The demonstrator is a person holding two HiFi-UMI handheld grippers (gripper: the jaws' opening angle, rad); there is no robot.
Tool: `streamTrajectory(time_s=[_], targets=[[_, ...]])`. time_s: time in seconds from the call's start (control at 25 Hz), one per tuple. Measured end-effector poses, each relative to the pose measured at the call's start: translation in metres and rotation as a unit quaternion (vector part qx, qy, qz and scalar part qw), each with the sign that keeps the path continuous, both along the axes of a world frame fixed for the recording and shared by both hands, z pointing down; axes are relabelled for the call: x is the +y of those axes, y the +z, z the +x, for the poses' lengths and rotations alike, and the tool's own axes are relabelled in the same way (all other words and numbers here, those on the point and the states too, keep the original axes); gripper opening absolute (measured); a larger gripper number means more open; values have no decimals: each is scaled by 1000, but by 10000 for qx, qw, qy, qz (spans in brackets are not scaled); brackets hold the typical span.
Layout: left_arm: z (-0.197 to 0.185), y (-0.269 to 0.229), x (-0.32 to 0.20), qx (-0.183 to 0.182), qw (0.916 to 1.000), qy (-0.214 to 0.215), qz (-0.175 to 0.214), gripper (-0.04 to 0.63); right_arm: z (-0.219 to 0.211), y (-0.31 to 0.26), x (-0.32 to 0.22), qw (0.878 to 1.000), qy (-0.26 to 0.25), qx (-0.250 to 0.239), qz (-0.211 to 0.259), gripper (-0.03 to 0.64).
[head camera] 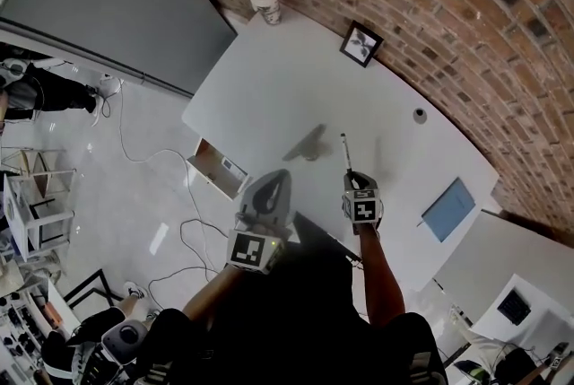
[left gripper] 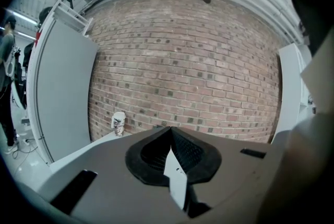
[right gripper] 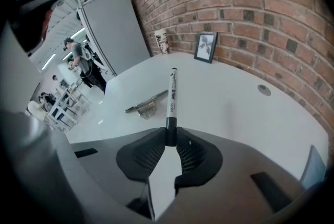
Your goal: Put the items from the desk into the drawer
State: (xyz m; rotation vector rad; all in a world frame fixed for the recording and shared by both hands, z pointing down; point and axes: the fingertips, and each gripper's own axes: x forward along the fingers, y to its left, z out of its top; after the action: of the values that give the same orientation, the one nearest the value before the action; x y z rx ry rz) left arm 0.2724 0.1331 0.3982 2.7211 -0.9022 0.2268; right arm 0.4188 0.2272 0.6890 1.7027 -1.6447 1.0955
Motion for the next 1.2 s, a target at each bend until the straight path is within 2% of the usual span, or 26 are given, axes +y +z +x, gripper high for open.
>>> streamTrajectory(time_s=[0.28, 0.56, 0.92, 1.2], targets=[[-41, -6, -12, 89, 9990, -395, 169, 3, -29, -49, -37, 9968, -320, 206, 696, 61], [-101, -12, -30, 198, 9957, -875, 212, 3, -83, -85, -77, 9898, -794, 280, 1153, 60], [-193, -16, -58, 410, 9881, -1464, 231, 2, -174, -113, -126, 9771, -1435, 293, 1545, 60], [-276, -11, -68, 580, 9815, -1815, 190, 2, -255, -126, -147, 9650, -1968, 460, 1673, 60]])
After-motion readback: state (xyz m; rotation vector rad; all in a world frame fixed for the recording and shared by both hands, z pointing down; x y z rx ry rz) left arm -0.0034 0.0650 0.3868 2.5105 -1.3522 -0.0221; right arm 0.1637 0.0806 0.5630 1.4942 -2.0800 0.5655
